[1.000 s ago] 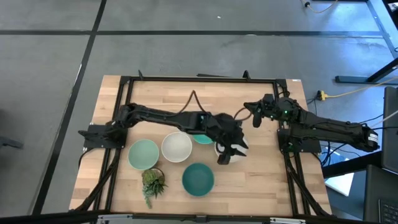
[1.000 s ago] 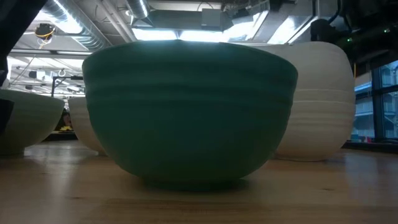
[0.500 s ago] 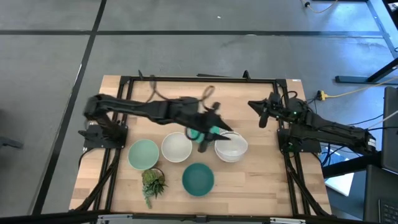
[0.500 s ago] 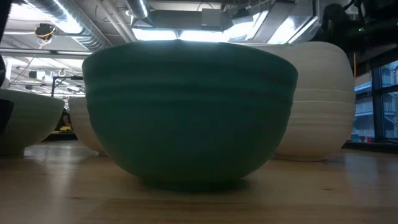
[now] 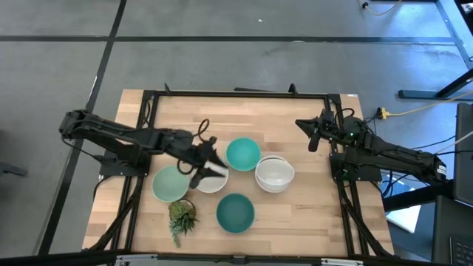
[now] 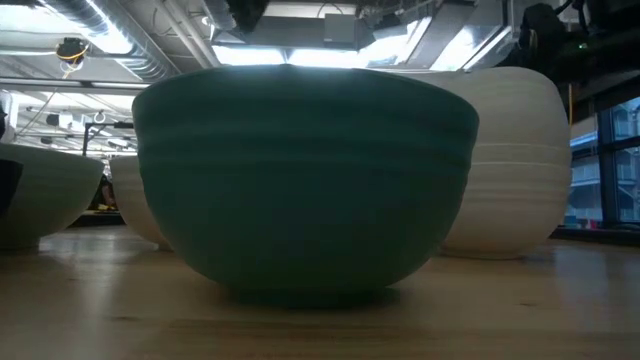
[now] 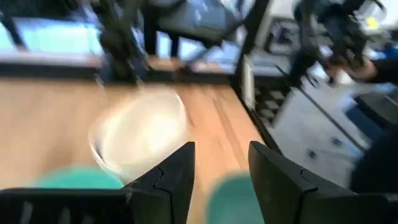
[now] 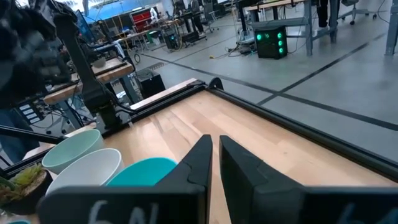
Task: Nest bowls inside each other
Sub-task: Stack the left white bowl on the right white bowls
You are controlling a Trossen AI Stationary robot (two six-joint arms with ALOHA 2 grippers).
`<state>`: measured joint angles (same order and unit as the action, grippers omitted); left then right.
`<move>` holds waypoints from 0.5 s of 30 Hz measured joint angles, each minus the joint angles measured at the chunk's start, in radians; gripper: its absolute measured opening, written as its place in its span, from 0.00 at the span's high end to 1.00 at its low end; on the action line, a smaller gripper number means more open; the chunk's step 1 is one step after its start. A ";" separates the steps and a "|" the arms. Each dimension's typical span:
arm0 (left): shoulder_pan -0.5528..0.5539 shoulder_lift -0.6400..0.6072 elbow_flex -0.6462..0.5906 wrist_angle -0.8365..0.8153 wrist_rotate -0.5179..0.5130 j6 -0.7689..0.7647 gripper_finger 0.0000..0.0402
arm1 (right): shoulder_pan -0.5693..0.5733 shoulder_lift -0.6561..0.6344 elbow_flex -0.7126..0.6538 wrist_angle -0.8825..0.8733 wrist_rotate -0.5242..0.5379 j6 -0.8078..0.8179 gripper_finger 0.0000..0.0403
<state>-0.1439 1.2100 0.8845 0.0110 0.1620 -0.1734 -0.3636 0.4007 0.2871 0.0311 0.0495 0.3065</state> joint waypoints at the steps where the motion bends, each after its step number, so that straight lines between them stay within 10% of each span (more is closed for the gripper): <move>1: -0.007 -0.011 -0.022 -0.002 0.013 -0.018 0.64 | 0.000 0.000 0.000 0.000 0.000 0.001 0.92; 15: -0.097 -0.050 -0.097 -0.064 -0.089 -0.087 0.65 | 0.000 0.000 0.000 0.000 0.010 0.004 0.92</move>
<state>-0.2411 1.1595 0.7871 -0.0534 0.0728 -0.2600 -0.3637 0.4007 0.2871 0.0315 0.0593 0.3110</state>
